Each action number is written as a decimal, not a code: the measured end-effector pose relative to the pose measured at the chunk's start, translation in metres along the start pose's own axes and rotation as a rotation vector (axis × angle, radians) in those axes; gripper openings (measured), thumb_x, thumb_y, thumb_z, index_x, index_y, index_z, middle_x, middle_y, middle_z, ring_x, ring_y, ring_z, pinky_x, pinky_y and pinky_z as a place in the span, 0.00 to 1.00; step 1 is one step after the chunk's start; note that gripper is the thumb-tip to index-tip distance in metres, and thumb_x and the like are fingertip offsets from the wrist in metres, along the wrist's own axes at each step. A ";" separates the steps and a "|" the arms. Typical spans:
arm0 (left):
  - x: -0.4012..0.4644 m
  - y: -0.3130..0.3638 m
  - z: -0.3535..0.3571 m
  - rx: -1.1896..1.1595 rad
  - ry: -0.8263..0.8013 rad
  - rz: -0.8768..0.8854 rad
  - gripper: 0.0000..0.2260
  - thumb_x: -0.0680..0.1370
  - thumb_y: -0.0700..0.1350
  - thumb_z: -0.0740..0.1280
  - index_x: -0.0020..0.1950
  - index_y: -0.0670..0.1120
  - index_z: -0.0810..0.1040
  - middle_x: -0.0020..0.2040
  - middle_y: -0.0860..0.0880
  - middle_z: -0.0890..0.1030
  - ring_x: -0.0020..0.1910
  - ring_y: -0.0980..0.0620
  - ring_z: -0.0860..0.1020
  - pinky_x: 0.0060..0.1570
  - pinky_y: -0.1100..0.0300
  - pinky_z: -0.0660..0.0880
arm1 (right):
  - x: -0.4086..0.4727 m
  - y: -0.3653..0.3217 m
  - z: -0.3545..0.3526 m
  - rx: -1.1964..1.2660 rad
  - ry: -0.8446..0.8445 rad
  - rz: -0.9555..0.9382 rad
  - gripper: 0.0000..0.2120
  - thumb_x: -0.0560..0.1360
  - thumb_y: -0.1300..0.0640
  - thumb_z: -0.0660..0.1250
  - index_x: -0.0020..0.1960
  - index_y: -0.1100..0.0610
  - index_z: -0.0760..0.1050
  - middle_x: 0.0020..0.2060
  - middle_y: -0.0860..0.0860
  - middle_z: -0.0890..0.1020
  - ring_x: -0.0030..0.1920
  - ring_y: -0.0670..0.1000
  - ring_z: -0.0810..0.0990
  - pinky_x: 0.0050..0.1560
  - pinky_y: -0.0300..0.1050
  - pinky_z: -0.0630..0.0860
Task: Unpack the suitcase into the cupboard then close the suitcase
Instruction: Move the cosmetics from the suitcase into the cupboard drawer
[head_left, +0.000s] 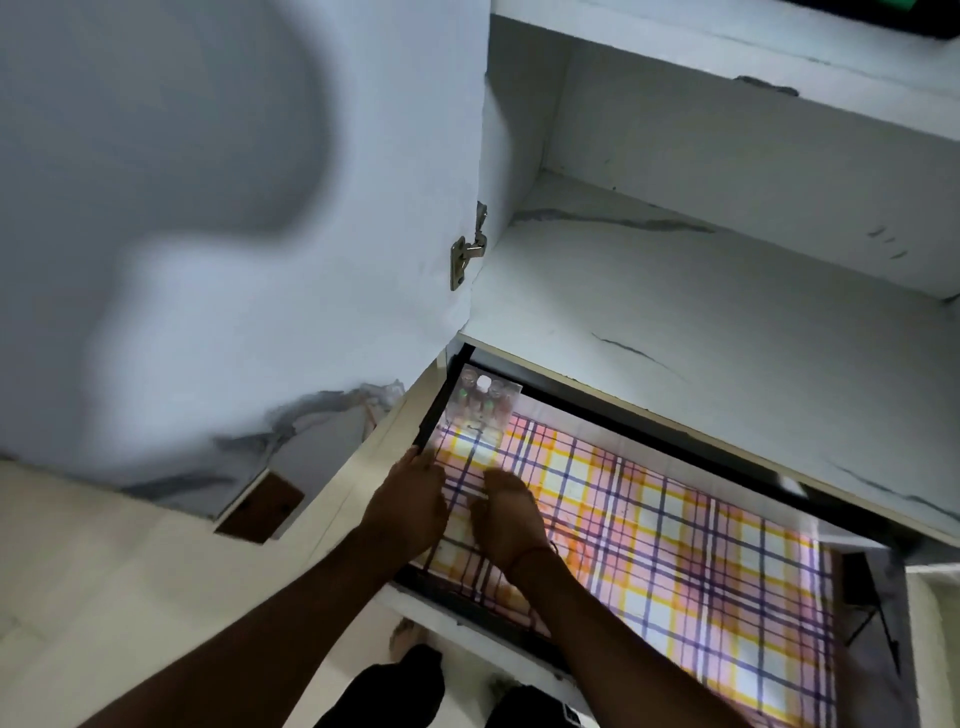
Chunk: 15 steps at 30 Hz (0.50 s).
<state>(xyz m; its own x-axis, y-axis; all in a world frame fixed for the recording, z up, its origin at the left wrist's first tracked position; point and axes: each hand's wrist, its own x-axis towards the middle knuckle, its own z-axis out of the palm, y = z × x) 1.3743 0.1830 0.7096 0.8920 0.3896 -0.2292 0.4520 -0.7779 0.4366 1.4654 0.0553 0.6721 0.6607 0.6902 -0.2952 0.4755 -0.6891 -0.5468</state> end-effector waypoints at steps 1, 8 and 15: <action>-0.005 0.003 -0.004 0.016 0.058 -0.044 0.11 0.78 0.43 0.63 0.57 0.43 0.79 0.61 0.44 0.78 0.63 0.46 0.74 0.63 0.57 0.71 | -0.003 0.001 -0.008 0.044 0.058 -0.024 0.18 0.80 0.55 0.59 0.68 0.60 0.70 0.62 0.56 0.77 0.64 0.55 0.75 0.65 0.44 0.70; -0.086 0.039 -0.029 -0.002 0.444 -0.207 0.10 0.76 0.48 0.65 0.43 0.45 0.82 0.43 0.46 0.81 0.47 0.47 0.76 0.45 0.55 0.72 | -0.022 -0.033 -0.066 0.051 0.071 -0.250 0.14 0.78 0.50 0.64 0.33 0.51 0.74 0.32 0.49 0.80 0.36 0.52 0.78 0.38 0.45 0.71; -0.212 0.040 -0.024 -0.106 0.726 -0.435 0.06 0.74 0.50 0.68 0.42 0.50 0.83 0.43 0.53 0.82 0.47 0.48 0.78 0.45 0.54 0.75 | -0.079 -0.114 -0.055 0.100 0.039 -0.585 0.17 0.75 0.45 0.63 0.33 0.54 0.75 0.32 0.52 0.82 0.37 0.54 0.80 0.37 0.48 0.74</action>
<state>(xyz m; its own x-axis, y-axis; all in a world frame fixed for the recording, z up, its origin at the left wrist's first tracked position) 1.2038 0.0811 0.7969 0.4065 0.8907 0.2037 0.7215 -0.4497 0.5265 1.3909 0.0672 0.8003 0.3271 0.9391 0.1051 0.7114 -0.1715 -0.6815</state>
